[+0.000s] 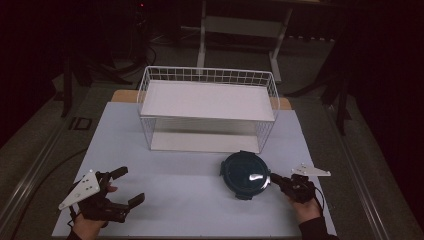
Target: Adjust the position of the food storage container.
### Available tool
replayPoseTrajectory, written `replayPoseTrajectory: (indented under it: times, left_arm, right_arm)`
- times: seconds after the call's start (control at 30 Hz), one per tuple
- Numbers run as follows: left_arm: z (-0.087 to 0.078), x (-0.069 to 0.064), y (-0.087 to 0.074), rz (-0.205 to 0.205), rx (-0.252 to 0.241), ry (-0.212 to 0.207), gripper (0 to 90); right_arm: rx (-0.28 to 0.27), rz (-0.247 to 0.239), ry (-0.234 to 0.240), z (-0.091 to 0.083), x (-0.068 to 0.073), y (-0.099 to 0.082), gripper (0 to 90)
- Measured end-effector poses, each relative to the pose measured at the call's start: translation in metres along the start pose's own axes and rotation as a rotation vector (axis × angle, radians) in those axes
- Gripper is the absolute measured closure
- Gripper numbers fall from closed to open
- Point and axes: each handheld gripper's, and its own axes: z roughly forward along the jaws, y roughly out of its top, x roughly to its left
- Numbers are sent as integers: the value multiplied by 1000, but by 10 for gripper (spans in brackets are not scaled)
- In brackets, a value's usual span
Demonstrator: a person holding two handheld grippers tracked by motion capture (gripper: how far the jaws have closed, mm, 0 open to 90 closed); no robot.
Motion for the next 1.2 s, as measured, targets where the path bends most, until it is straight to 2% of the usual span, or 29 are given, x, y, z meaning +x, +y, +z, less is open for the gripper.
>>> replayPoseTrajectory:
  times: [0.63, 0.9, 1.2]
  left_arm:
    - [-1, -1, 1, 16, -1, -5, 0]
    - [-1, -2, 0, 15, 0, -5, 0]
    - [0, -2, 0, 16, 6, -9, 0]
  right_arm:
    - [26, -68, 94, 42, 32, 26, 900]
    - [20, -68, 108, 38, 31, 25, 900]
    - [33, -73, 112, 42, 35, 27, 900]
